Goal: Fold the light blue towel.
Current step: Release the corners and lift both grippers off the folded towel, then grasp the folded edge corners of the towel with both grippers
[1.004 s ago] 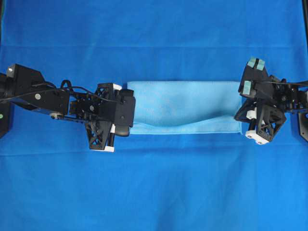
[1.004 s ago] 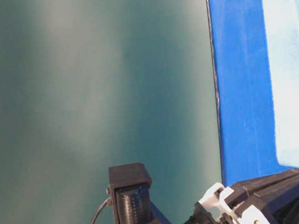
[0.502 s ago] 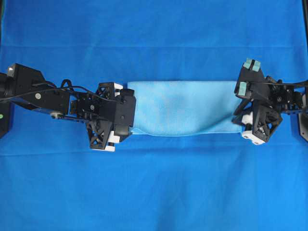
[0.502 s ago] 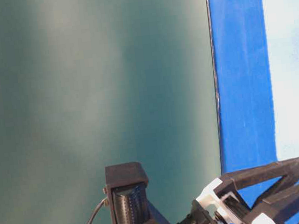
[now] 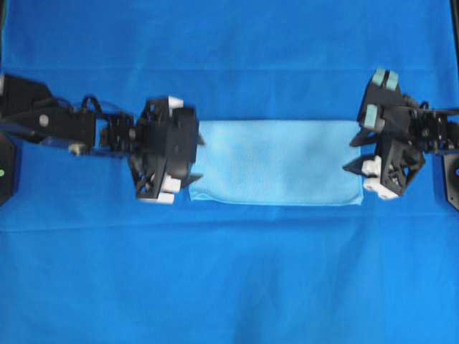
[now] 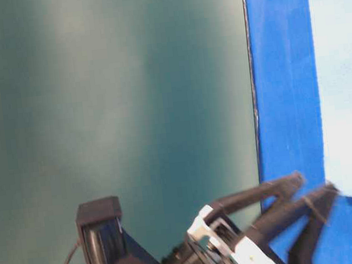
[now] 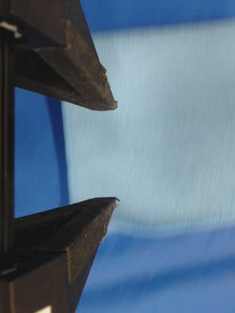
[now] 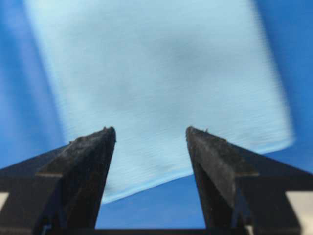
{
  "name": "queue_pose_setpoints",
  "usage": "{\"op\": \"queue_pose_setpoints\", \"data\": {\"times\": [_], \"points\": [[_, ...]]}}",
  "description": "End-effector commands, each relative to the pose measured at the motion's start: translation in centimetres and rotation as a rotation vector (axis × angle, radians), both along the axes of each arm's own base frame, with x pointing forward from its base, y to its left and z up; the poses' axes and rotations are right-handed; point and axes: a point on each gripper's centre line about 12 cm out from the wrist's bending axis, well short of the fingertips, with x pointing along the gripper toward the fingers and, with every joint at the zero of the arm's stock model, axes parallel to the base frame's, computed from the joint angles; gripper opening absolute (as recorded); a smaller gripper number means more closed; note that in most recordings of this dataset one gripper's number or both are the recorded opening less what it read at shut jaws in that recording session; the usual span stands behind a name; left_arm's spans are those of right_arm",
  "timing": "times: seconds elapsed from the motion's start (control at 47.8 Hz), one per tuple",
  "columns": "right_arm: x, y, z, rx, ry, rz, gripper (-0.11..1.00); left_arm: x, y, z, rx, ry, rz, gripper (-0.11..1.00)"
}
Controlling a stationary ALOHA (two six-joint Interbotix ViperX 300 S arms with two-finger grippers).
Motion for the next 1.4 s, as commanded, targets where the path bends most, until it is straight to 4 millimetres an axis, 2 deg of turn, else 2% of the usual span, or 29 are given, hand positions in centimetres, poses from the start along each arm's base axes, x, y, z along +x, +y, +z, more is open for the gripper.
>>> {"op": "queue_pose_setpoints", "data": {"times": [0.0,0.146,0.502,0.649,0.9,0.941,1.025,1.172,1.213,1.255,1.381], "points": [[0.4,-1.6,0.3,-0.032,-0.005,-0.038,0.62,0.6,1.6,1.3,0.019,-0.043,0.027,0.68],[0.1,-3.6,-0.7,-0.064,0.047,-0.079,0.62,0.6,4.1,-0.1,0.034,-0.007,0.077,0.68],[0.2,-6.2,-4.1,-0.079,0.111,-0.123,0.62,0.6,6.5,-3.6,0.027,0.073,0.133,0.68],[0.2,-6.6,-4.9,-0.081,0.125,-0.121,0.62,0.4,7.0,-4.9,0.022,0.102,0.145,0.67],[0.3,-6.6,-5.2,-0.078,0.139,-0.118,0.6,0.3,7.0,-5.2,0.02,0.116,0.145,0.65],[0.2,-6.5,-5.3,-0.079,0.141,-0.115,0.58,0.3,7.0,-5.3,0.019,0.121,0.145,0.63],[0.2,-6.5,-5.3,-0.084,0.142,-0.109,0.48,0.2,6.9,-5.3,0.019,0.133,0.141,0.49],[0.3,-6.5,-5.2,-0.091,0.132,-0.099,0.09,0.1,6.8,-5.5,0.033,0.16,0.119,0.17],[0.4,-6.6,-5.1,-0.092,0.124,-0.098,0.02,0.0,6.8,-5.5,0.038,0.168,0.112,0.08],[0.4,-6.5,-5.1,-0.093,0.119,-0.098,0.02,0.0,6.8,-5.5,0.039,0.174,0.108,0.02],[0.5,-6.6,-5.1,-0.094,0.112,-0.097,0.02,0.0,6.8,-5.4,0.039,0.18,0.107,0.02]]}}
